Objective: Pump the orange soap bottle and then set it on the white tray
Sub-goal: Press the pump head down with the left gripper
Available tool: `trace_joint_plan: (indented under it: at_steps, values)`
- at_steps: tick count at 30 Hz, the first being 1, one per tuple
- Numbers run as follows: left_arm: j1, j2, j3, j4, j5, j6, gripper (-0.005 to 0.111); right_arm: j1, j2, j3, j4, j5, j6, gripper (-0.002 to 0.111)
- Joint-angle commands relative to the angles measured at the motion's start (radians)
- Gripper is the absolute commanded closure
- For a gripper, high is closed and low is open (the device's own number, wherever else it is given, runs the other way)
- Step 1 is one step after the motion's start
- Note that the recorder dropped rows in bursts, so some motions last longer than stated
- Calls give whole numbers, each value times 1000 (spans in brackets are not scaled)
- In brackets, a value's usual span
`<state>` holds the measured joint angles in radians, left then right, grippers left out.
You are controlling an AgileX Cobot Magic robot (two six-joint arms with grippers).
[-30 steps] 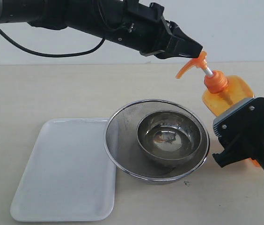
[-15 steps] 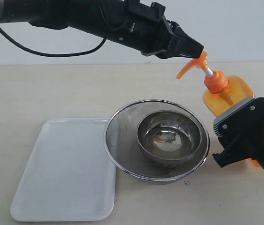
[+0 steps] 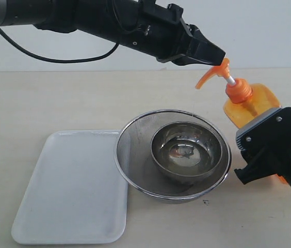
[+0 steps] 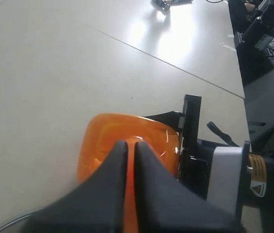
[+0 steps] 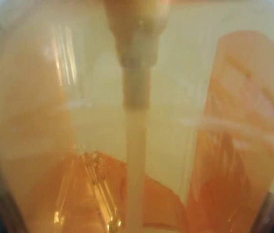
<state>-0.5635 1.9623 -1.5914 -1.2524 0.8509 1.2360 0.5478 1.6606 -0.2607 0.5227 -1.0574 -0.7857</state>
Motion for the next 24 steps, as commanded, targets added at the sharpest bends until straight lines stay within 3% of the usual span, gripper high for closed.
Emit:
trace_joint_plan:
  at_steps: [1,9,24]
  values:
    - [-36,47,16,76,69,-16,102,3,-7,-5,-89,-29,44,108]
    - [-65,85,16,76,57,3,102,3,-7,-5,-89,-29,44,108]
    - [-53,49,16,102,57,-1,102,3,-7,-5,-90,-29,64,108]
